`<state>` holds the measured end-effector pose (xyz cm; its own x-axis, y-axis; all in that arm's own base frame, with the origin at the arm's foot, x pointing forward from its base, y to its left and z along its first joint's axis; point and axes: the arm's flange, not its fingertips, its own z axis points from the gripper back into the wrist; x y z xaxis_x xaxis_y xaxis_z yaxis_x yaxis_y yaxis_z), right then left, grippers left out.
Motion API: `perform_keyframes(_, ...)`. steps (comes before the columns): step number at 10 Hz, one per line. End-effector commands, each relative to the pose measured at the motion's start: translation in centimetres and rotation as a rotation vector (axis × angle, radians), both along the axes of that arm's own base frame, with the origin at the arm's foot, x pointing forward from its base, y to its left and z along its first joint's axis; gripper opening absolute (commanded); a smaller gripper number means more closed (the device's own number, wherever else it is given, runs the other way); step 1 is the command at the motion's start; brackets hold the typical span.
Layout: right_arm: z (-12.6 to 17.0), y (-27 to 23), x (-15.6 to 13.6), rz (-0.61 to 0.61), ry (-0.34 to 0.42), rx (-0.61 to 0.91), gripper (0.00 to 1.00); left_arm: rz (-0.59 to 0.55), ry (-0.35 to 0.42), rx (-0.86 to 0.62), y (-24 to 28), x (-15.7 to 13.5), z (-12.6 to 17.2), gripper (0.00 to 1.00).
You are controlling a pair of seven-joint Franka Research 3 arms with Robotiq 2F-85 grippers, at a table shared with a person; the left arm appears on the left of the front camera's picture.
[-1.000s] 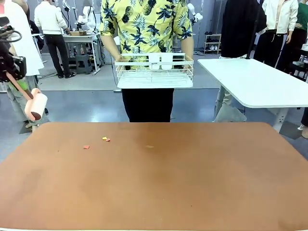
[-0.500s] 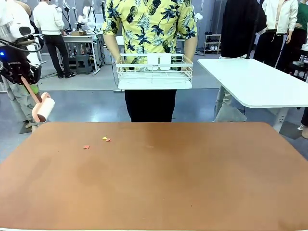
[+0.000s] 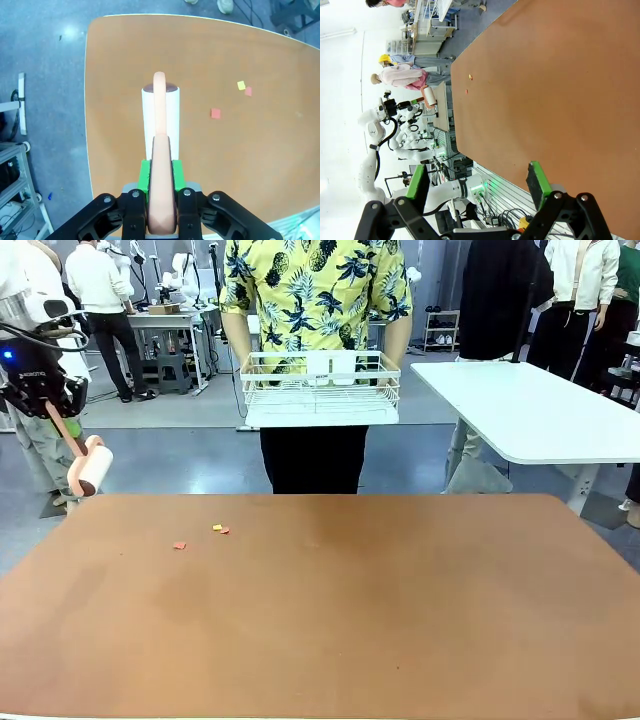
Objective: Clean the table.
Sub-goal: Clean the table with the Lint Roller when the human lifts the Dish drying rack.
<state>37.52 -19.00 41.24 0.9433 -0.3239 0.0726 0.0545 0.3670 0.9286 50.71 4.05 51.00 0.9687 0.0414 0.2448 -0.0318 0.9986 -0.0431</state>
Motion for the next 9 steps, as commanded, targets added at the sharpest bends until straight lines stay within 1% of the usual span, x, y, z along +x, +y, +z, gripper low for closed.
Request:
perform_keyframes(1,0.2,0.0,-0.1,0.002,-0.008,0.003,1.0,-0.01,-0.004,0.002,0.0,0.0,0.1,0.21)
perform_keyframes(6,0.2,0.0,-0.1,0.002,-0.008,0.003,1.0,-0.002,0.0,0.0,-0.1,0.0,0.0,0.21)
perform_keyframes(7,0.2,0.0,-0.1,0.002,-0.008,0.003,1.0,0.005,-0.018,0.015,-0.2,0.3,-0.5,0.21)
perform_keyframes(9,0.2,0.0,-0.1,0.002,-0.008,0.003,1.0,-0.024,0.096,0.028,-0.9,2.2,-2.7,0.21)
